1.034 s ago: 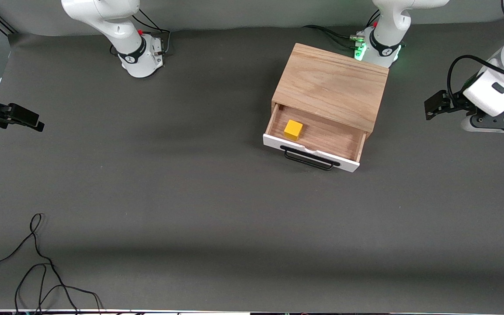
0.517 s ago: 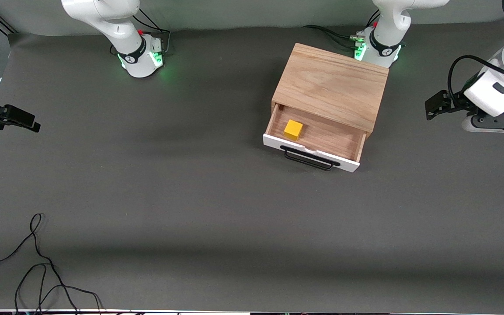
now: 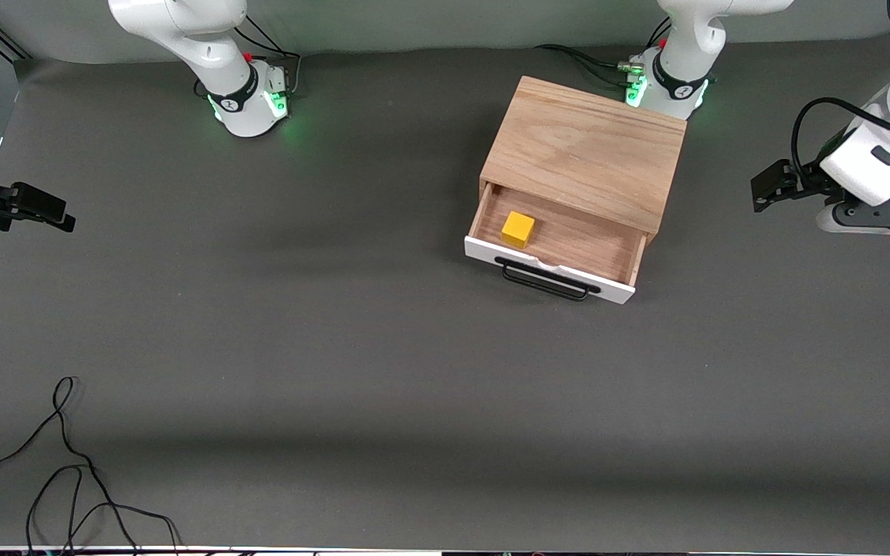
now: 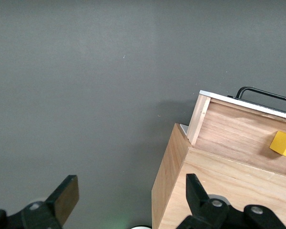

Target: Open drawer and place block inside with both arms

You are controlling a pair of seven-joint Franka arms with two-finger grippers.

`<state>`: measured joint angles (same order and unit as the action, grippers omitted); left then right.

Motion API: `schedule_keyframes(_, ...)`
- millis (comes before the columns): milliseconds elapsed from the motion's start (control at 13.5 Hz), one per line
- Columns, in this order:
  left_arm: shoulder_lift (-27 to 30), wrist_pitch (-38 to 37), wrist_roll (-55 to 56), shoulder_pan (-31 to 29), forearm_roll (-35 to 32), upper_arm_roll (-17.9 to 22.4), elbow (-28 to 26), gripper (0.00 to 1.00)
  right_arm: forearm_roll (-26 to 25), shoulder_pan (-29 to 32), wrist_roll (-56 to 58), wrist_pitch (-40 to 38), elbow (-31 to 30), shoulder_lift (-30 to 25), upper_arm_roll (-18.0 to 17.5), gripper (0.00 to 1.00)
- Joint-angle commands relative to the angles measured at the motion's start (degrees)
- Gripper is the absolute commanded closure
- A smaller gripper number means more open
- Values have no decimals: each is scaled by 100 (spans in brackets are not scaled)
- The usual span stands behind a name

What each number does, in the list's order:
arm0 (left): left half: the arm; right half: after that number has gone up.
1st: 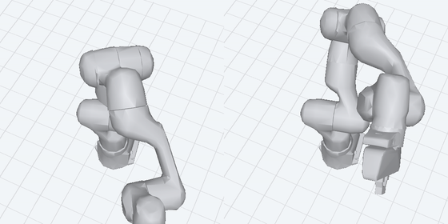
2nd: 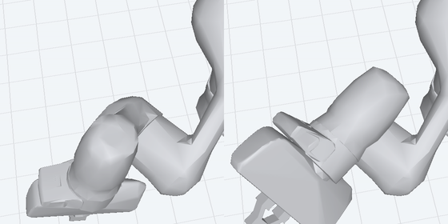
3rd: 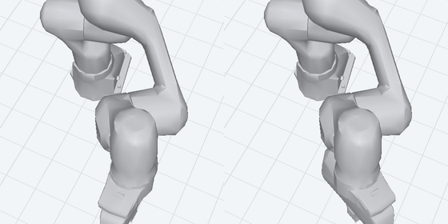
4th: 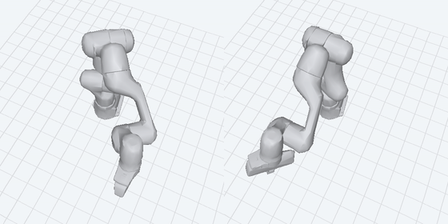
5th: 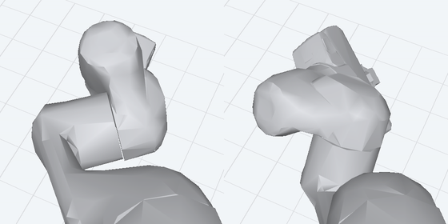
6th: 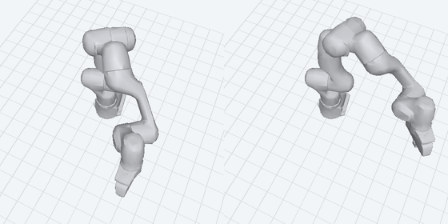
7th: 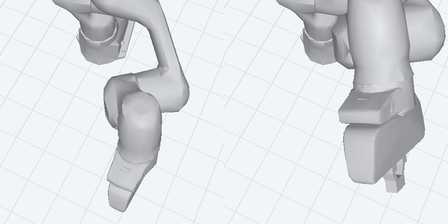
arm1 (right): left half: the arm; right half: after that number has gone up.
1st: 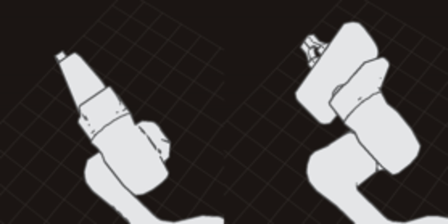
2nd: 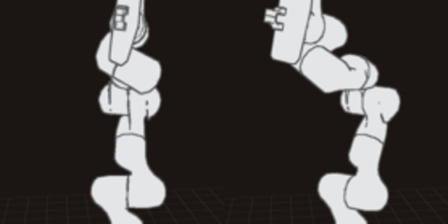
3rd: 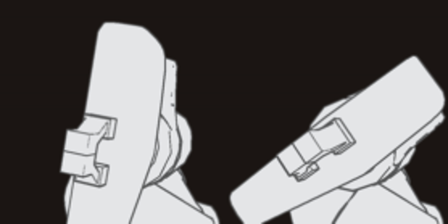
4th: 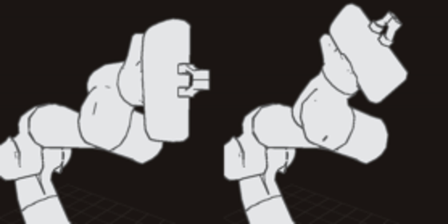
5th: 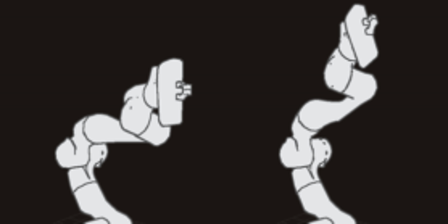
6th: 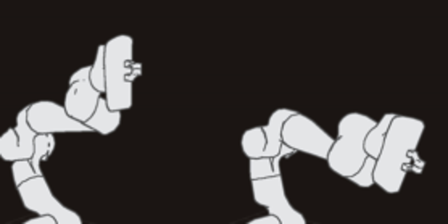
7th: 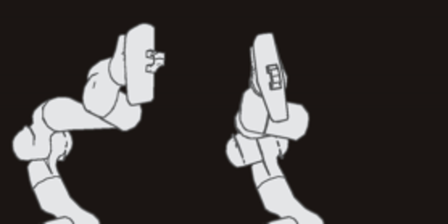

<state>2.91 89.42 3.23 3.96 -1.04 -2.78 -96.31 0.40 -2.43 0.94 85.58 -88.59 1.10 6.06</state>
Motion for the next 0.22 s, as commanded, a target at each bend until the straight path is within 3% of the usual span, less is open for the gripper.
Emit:
schedule_keyframes(0, 52, 32, -77, -36, 42, -12, -63, 0, 12, -21, 214, 29, -35, -49, 9, 0)
schedule_keyframes(148, 52, 32, -77, -44, 34, -12, -63, 0, 12, -21, 214, 29, -44, -40, 9, 0)
